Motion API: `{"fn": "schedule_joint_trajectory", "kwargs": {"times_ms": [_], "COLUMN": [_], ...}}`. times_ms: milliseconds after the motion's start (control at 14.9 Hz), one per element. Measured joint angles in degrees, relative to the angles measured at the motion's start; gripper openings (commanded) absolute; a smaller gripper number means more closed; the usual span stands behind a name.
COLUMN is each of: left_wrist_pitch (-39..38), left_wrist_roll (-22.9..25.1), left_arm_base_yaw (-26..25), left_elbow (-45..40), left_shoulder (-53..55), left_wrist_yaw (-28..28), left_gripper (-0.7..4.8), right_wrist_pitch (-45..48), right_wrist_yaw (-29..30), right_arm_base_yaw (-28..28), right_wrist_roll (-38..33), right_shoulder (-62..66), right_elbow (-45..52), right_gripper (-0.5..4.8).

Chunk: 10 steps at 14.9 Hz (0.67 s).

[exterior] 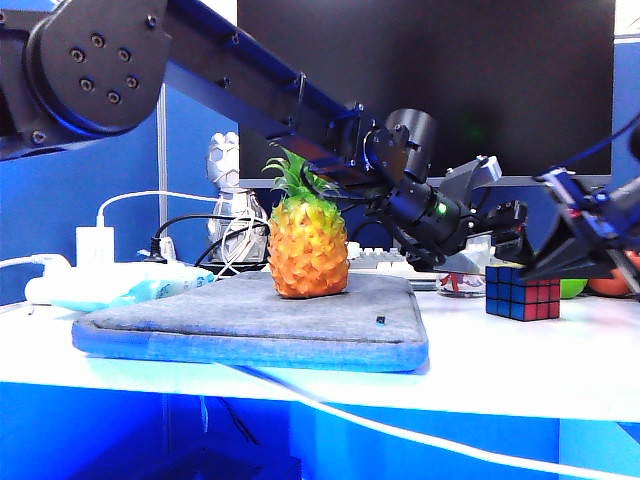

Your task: Rotate the Rubik's Cube so that its red face is facing towards you.

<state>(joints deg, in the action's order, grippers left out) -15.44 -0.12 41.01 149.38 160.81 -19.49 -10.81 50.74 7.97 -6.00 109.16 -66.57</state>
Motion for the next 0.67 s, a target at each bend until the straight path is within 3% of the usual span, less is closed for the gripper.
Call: {"fn": "schedule_joint_trajectory", "kwargs": {"times_ms": [134, 402, 670], "left_wrist_pitch": [-0.90, -7.23, -20.83], "left_wrist_roll": [1.01, 5.49, 8.44], "left_arm_base_yaw": [0.04, 0.17, -1.33], "left_elbow": [0.90, 8.46, 9.92], "left_shoulder": [0.00, -2.12, -1.97], "left_wrist_yaw": [1.07, 9.42, 19.82], "left_gripper": [4.58, 4.61, 4.61], "right_wrist_pitch": [-1.16, -4.81, -5.73], "right_wrist_yaw": [-0.04, 1.51, -3.87], "right_arm_base_yaw": [-0.79, -0.74, 2.49], "right_wrist_roll": [-0.42, -0.63, 0.09], "right_shoulder": [0.00, -1.60, -1.55], "right_elbow": [-1.29, -8.37, -11.13], "right_gripper": [-0.05, -0.05, -0.05]}}
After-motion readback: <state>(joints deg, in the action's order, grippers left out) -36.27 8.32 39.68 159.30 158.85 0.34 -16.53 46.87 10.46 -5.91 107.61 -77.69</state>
